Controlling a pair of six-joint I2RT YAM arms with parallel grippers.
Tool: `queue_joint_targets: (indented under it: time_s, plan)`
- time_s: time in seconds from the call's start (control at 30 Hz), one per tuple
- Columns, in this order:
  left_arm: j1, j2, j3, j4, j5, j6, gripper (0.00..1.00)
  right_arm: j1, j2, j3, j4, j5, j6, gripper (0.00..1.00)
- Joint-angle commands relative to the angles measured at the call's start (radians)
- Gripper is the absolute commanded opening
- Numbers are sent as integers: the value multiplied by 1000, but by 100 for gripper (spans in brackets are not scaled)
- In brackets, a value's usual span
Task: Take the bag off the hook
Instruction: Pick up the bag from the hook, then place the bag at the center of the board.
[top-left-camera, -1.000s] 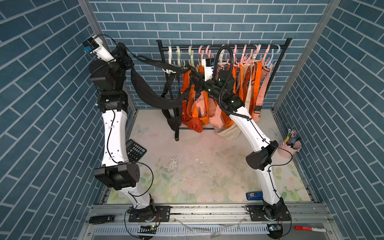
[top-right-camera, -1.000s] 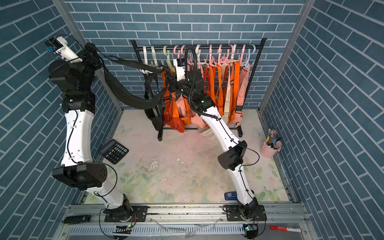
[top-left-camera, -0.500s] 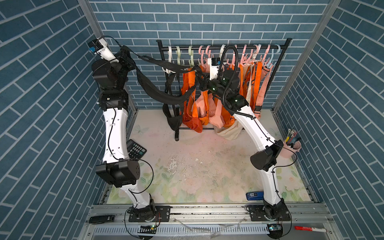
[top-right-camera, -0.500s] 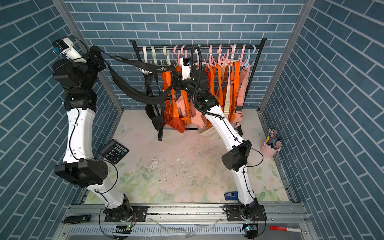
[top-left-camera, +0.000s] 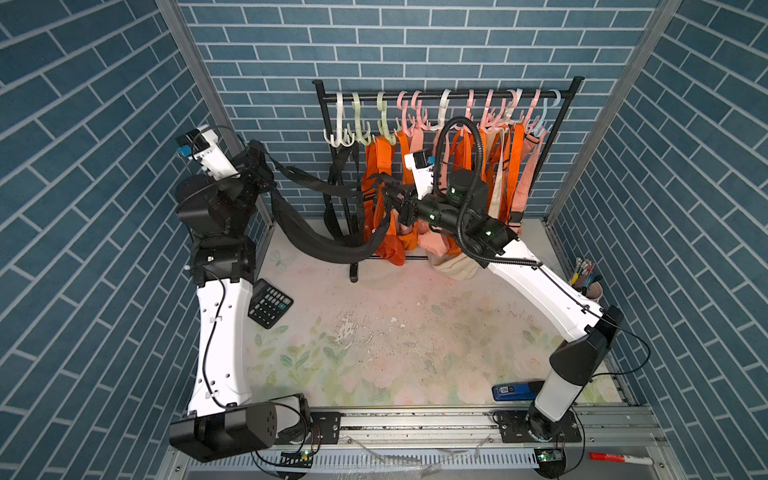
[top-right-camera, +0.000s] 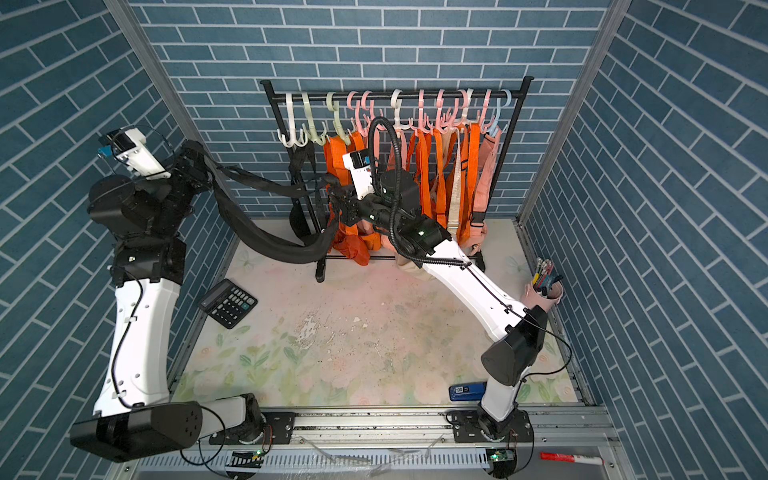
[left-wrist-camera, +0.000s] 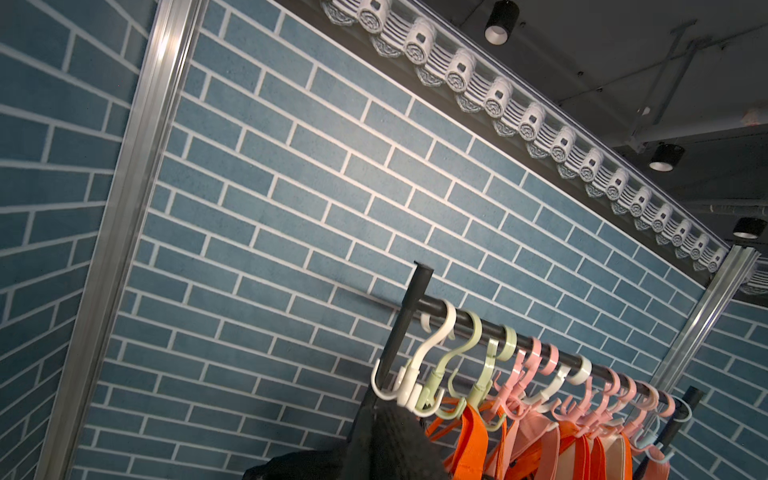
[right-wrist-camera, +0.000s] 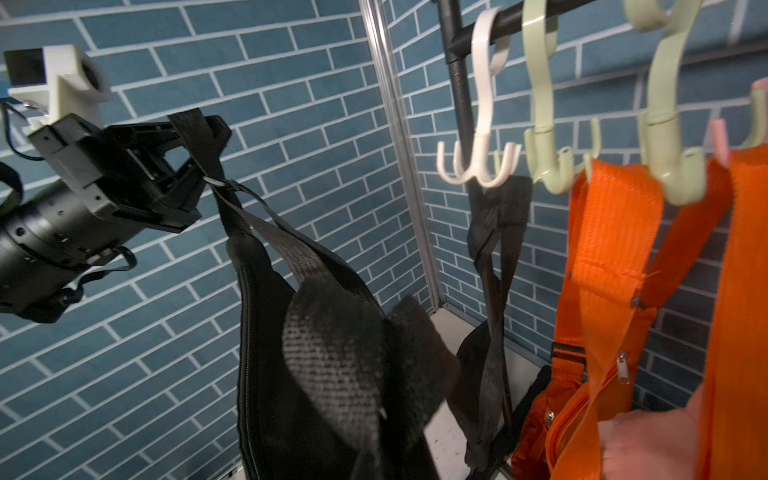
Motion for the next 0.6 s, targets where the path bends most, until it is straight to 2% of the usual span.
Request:
queue_joint_targets:
  time_s: [0.0, 0.2, 0.4, 0.57]
  plan:
    - [-4, -109, -104, -7, -15, 15, 0, 22, -84, -93, 45, -7, -38, 0]
    - [-9, -292, -304, -90, -1, 11, 0, 49, -202, -295, 58, 0, -73, 0]
    - [-11, -418, -427, -237, 42, 48, 0, 59, -320, -500, 112, -48, -72, 0]
    - [-11, -513, -498, -339, 76, 83, 0, 101, -365, -589, 91, -43, -85, 0]
